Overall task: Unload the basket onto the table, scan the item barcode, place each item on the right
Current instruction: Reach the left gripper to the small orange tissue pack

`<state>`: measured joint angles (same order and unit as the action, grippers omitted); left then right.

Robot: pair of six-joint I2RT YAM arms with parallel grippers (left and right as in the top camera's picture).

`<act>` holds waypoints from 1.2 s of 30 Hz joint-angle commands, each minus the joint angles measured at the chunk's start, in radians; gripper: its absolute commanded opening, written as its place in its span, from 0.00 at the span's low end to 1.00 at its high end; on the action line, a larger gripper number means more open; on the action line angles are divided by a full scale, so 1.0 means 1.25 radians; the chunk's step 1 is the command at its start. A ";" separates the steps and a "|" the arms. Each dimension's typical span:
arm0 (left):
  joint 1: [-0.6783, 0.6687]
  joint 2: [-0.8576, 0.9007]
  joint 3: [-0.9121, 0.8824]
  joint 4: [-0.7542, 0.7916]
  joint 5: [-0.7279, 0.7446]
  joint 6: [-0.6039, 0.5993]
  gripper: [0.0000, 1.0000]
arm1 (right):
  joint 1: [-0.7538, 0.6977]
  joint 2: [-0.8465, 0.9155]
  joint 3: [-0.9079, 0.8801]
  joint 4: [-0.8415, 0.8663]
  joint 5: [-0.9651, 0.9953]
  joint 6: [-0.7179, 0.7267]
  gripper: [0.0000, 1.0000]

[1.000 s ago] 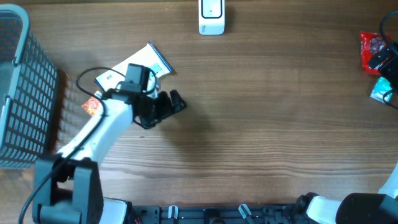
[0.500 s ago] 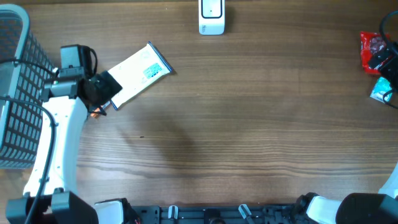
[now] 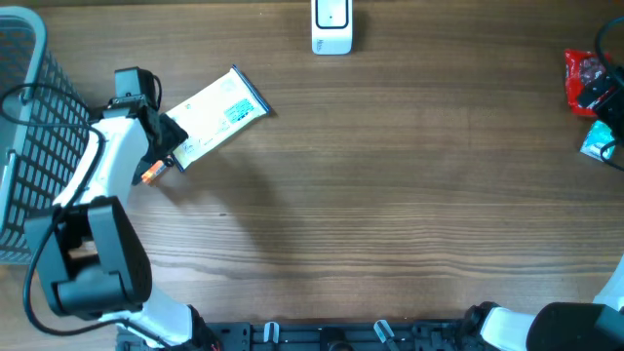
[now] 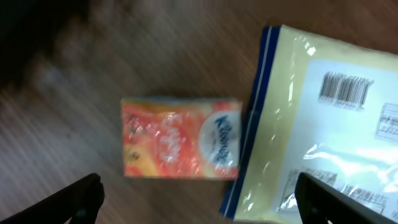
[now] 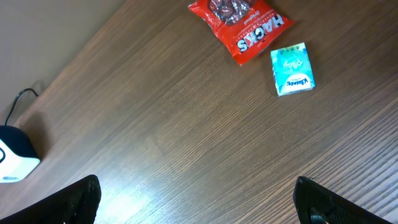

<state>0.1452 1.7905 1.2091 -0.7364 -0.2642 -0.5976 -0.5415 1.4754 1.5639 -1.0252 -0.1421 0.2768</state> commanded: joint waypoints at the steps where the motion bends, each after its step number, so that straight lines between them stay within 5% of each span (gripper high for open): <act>1: 0.005 0.018 0.001 0.070 -0.014 -0.006 0.98 | 0.000 0.006 -0.005 0.000 -0.013 0.010 1.00; 6: 0.005 0.019 0.001 0.167 -0.014 0.122 1.00 | 0.000 0.006 -0.005 0.000 -0.013 0.010 1.00; 17: 0.005 0.080 -0.014 0.182 -0.013 0.123 0.96 | 0.000 0.006 -0.005 0.000 -0.013 0.010 1.00; 25: 0.005 0.104 -0.014 0.061 0.140 0.123 0.89 | 0.000 0.006 -0.005 0.000 -0.013 0.010 1.00; 36: -0.070 0.104 -0.014 -0.106 0.796 0.200 0.84 | 0.000 0.006 -0.005 0.000 -0.013 0.010 1.00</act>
<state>0.1352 1.8938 1.2140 -0.8459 0.3431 -0.3733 -0.5415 1.4754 1.5639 -1.0256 -0.1421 0.2768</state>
